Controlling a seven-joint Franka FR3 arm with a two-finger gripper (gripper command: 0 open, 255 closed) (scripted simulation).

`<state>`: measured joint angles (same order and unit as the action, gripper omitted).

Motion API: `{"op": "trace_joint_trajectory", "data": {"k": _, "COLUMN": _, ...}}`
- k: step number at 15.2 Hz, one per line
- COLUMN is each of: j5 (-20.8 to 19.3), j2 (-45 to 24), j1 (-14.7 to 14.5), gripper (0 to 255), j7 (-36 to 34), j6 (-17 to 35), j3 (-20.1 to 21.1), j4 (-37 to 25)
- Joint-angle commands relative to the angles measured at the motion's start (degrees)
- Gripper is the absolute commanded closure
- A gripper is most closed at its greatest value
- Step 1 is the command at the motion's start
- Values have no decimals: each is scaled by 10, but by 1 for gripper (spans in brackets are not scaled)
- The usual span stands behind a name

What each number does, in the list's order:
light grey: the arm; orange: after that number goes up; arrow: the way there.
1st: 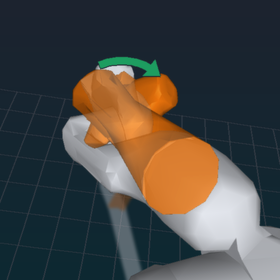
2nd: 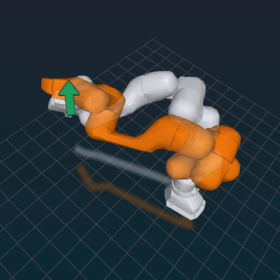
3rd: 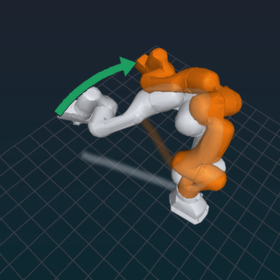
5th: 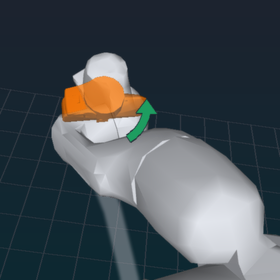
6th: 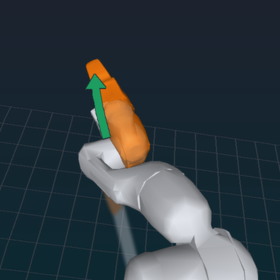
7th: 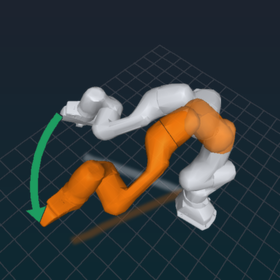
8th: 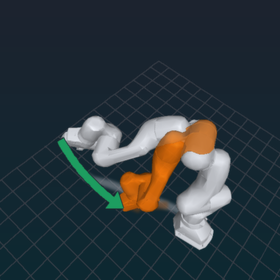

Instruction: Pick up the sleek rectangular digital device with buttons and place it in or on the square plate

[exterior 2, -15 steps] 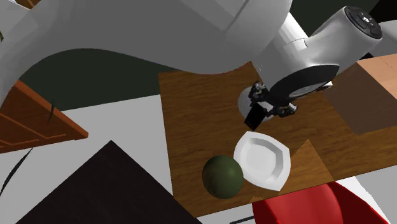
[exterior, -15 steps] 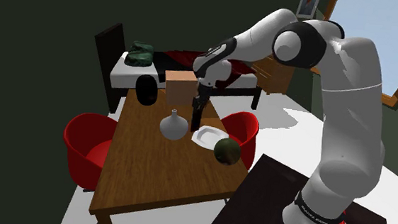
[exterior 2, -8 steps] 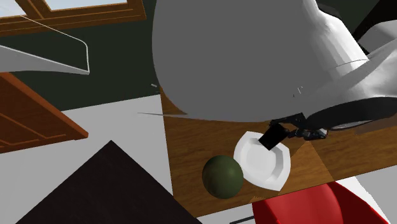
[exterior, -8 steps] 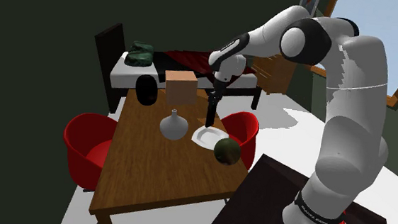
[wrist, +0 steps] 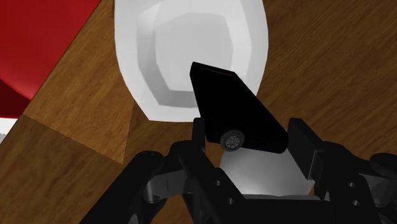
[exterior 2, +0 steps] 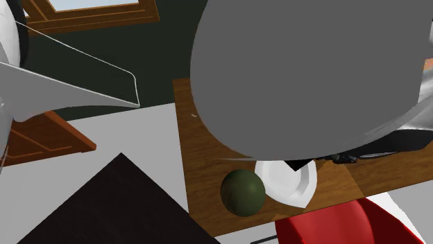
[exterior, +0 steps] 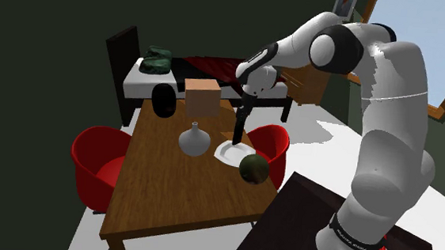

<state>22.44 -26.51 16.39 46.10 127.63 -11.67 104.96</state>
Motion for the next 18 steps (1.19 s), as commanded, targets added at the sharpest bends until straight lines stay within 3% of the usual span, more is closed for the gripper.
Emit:
{"op": "trace_joint_trajectory", "data": {"k": 1, "j5": 4, "j2": -8, "j1": 1, "gripper": 255, "j7": 5, "j6": 11, "j3": 2, "j4": 3}}
{"op": "trace_joint_trajectory", "data": {"k": 18, "j5": 39, "j2": -89, "j1": 14, "gripper": 255, "j7": 41, "j6": 87, "j3": 23, "j4": 2}}
